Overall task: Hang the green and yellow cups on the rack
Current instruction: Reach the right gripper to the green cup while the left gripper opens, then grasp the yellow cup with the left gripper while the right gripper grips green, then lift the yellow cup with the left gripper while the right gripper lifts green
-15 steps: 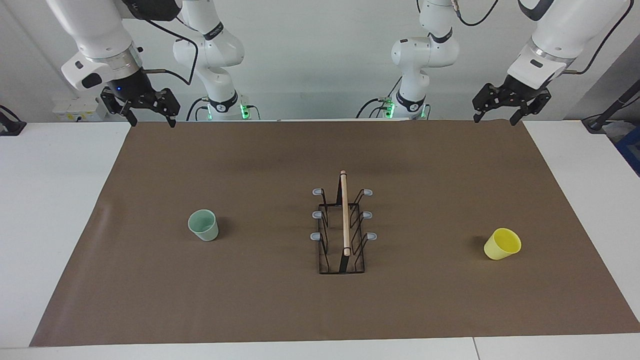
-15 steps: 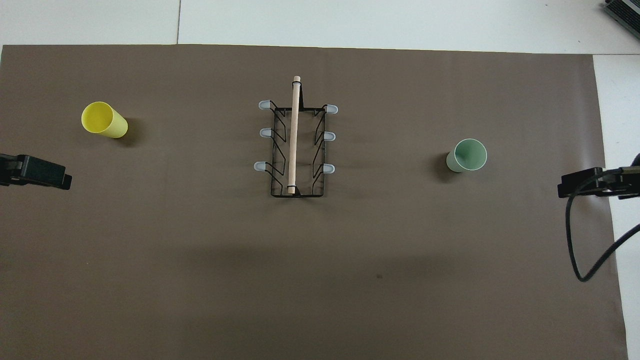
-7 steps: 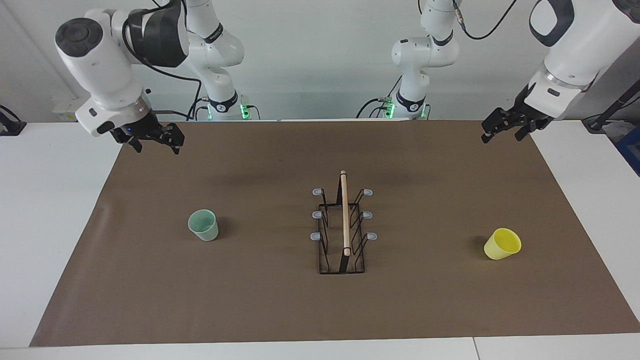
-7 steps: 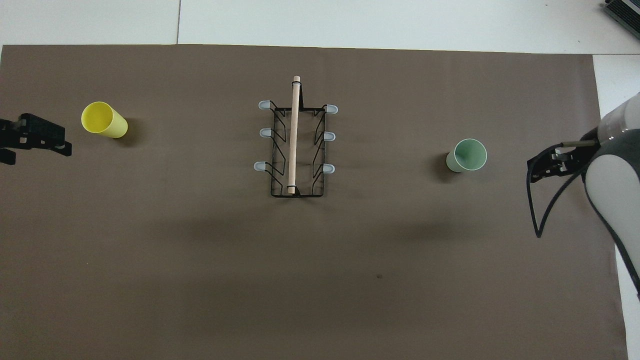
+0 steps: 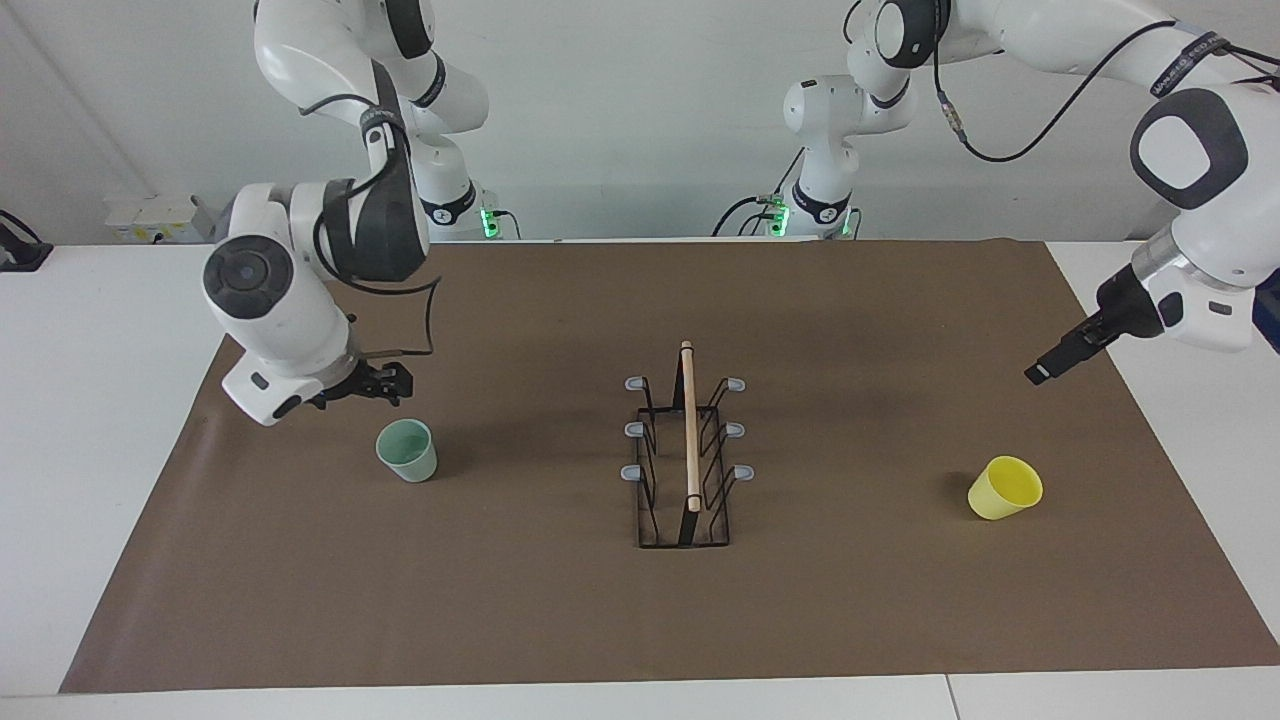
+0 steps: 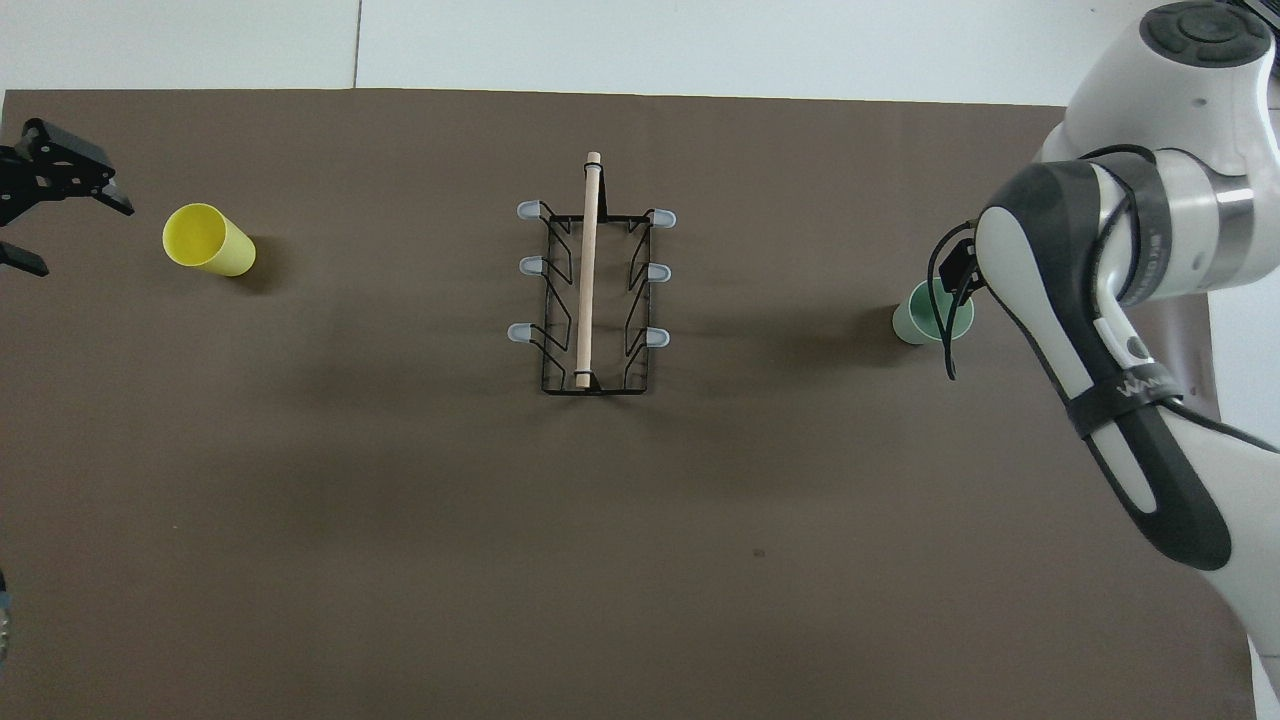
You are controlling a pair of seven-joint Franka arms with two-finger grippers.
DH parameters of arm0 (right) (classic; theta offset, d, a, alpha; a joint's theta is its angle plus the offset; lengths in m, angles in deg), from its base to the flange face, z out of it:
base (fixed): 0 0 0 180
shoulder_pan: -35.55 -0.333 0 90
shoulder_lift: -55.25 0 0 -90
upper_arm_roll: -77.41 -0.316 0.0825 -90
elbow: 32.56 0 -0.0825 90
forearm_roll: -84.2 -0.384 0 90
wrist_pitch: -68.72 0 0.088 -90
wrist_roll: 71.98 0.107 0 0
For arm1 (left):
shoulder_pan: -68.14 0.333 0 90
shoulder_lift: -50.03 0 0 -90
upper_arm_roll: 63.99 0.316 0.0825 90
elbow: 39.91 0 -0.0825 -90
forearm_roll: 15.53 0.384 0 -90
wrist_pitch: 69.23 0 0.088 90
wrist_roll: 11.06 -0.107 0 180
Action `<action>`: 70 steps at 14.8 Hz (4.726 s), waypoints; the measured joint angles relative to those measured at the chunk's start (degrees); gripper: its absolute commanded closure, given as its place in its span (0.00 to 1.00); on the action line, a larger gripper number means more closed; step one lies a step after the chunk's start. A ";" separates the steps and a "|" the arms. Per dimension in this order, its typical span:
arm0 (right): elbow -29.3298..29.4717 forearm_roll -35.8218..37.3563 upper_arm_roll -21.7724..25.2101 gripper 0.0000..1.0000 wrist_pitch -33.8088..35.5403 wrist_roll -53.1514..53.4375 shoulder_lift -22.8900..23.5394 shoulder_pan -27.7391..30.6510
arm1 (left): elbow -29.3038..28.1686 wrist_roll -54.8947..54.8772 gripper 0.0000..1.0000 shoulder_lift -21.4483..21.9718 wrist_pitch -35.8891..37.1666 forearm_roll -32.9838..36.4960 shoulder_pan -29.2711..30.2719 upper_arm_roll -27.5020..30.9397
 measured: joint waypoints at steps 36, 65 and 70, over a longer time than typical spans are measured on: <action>-24.80 50.06 -2.82 0.00 -14.63 -49.64 1.53 -15.92 | -41.11 36.71 0.00 -2.04 -46.86 -58.48 8.18 -1.00; -20.89 10.55 -2.73 1.00 -18.01 -43.97 -11.39 -7.13 | -38.24 29.15 1.00 7.26 -64.58 -47.45 -4.78 -0.74; -21.00 -9.84 -2.69 1.00 -20.99 -43.97 -15.04 -5.53 | -39.54 29.14 1.00 12.64 -64.66 -38.94 -4.96 -0.66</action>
